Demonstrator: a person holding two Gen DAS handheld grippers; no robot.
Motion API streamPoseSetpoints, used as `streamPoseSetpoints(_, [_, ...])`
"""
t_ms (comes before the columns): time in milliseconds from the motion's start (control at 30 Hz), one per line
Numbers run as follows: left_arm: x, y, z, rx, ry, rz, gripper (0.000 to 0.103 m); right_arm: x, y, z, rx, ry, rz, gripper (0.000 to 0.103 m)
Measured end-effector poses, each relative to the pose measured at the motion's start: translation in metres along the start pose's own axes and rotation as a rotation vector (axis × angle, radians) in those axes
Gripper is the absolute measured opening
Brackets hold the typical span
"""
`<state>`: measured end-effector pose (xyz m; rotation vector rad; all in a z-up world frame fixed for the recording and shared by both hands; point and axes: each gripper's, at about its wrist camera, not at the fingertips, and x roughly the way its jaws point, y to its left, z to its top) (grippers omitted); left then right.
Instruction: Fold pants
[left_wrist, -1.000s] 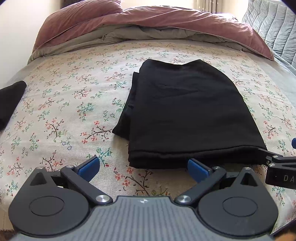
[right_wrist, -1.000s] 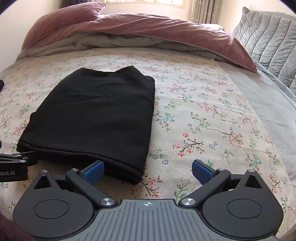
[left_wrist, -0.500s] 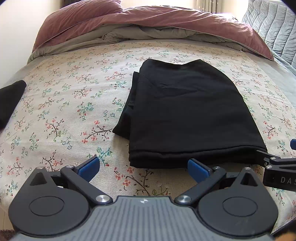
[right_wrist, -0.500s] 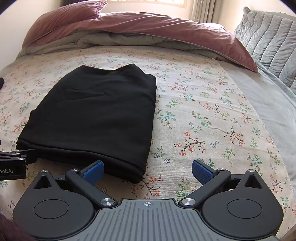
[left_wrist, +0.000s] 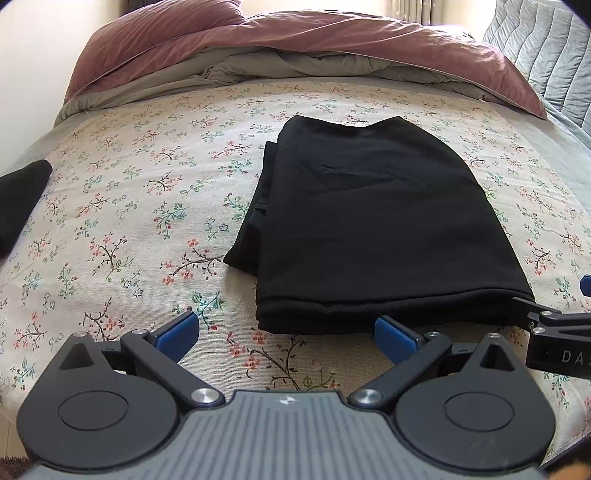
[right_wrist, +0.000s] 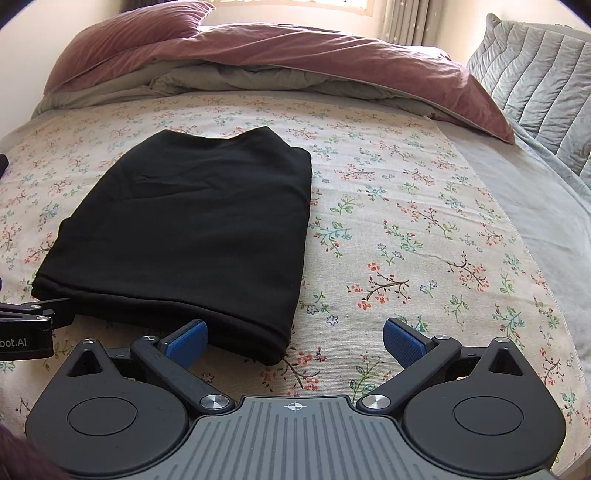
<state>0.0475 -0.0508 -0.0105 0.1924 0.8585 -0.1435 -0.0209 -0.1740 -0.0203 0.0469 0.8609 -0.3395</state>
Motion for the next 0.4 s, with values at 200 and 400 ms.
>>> streamPoseSetpoints(200, [0.0022, -0.0004, -0.0008, 0.006, 0.009, -0.003, 0.103, -0.0002, 0.0002, 0.0002, -0.001, 0.0, 0.0, 0.102])
streamPoseSetpoints(400, [0.002, 0.0007, -0.0005, 0.004, 0.018, -0.013, 0.103, -0.0001, 0.0001, 0.0002, -0.001, 0.0, 0.0, 0.102])
